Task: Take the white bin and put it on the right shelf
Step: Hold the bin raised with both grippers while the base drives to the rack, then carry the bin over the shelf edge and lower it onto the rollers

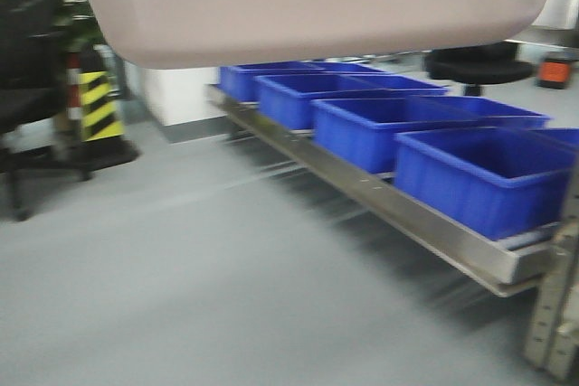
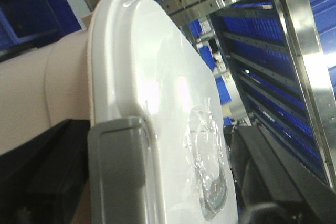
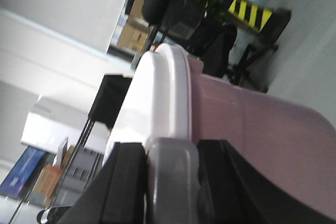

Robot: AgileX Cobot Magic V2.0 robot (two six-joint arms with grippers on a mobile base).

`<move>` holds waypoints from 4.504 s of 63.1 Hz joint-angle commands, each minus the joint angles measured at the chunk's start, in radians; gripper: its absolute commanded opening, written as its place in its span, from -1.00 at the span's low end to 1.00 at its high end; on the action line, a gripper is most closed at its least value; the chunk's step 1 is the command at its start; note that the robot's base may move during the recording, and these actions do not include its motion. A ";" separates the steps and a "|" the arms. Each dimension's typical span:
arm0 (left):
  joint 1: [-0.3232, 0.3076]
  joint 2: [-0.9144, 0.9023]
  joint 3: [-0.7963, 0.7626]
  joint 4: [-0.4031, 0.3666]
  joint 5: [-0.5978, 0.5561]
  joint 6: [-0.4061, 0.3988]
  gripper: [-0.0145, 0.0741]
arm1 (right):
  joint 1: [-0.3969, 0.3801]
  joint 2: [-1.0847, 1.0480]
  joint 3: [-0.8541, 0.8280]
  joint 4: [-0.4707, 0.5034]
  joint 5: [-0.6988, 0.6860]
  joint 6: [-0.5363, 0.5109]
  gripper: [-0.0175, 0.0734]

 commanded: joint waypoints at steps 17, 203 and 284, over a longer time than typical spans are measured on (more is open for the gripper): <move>-0.032 -0.042 -0.038 -0.130 0.262 -0.007 -0.96 | 0.019 -0.027 -0.038 0.090 0.127 -0.007 -0.47; -0.032 -0.041 -0.038 -0.130 0.262 -0.007 -0.96 | 0.019 -0.027 -0.038 0.090 0.123 -0.007 -0.47; -0.032 -0.041 -0.042 -0.144 0.237 -0.007 -0.96 | 0.019 -0.025 -0.045 0.090 0.128 -0.007 -0.47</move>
